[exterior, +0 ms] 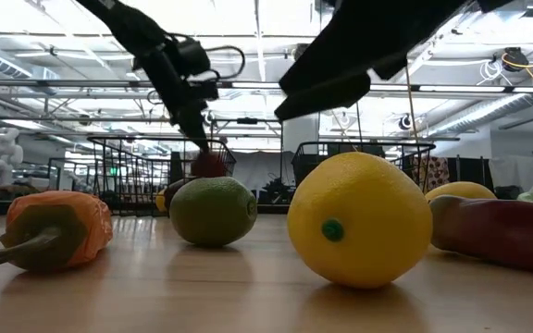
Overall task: Sort produce into baskets
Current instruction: Put the red red apple into the left mesh basket, then put the top yellow lemon into the left mesh basket
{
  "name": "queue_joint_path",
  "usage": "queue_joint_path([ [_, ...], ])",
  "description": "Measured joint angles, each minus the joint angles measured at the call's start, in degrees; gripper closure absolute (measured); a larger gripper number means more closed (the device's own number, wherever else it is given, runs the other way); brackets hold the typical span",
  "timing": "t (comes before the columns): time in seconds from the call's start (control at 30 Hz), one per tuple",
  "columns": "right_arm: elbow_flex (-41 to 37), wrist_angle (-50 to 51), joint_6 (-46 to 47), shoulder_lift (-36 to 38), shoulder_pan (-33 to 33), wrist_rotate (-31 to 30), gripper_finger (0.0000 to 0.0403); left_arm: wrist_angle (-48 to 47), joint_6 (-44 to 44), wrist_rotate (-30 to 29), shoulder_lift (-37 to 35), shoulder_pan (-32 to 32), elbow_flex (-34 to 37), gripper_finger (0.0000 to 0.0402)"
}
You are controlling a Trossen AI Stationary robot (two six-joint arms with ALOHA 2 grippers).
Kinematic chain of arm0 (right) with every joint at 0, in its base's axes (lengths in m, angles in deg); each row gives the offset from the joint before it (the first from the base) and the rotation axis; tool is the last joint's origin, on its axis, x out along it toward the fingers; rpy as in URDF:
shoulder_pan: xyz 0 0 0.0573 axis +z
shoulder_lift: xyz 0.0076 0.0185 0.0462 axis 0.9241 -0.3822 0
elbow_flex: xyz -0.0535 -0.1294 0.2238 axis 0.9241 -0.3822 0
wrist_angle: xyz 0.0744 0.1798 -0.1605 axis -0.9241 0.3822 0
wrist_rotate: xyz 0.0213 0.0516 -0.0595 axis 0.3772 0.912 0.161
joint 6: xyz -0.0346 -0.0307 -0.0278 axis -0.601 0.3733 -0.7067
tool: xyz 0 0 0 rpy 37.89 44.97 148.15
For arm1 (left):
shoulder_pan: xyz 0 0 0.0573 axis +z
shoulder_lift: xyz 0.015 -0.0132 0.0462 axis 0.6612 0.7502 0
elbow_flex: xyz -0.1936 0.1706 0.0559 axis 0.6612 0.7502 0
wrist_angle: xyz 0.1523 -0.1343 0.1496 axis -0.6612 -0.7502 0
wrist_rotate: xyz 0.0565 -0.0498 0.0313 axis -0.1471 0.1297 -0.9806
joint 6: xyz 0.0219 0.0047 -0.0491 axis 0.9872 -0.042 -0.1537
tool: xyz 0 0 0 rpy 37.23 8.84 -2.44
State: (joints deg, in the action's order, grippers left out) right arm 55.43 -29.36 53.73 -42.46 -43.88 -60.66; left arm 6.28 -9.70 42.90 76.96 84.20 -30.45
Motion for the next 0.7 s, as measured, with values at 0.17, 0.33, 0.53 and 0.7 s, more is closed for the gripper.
queue_joint_path([
  [0.17, 0.00, 0.61, 0.80, 0.56, 0.89, -0.01, 0.0071, 2.85, 0.88, -0.04, 3.87, 0.02, 0.00, 0.0383],
  [0.33, 0.00, 0.80, 1.76, 0.56, 1.39, 0.08, 0.0071, 3.29, 0.86, -1.53, 4.60, 0.09, 0.00, 0.0333],
  [0.53, 0.00, 1.44, 3.05, 0.82, 1.56, 0.23, 0.0071, 2.44, -0.58, -5.73, 3.22, 0.26, 0.02, 0.0232],
  [0.7, 0.02, 8.47, 6.46, 3.94, 2.40, 0.14, 0.0071, -0.28, -4.52, -6.27, -3.04, -2.06, 0.02, 0.0185],
])
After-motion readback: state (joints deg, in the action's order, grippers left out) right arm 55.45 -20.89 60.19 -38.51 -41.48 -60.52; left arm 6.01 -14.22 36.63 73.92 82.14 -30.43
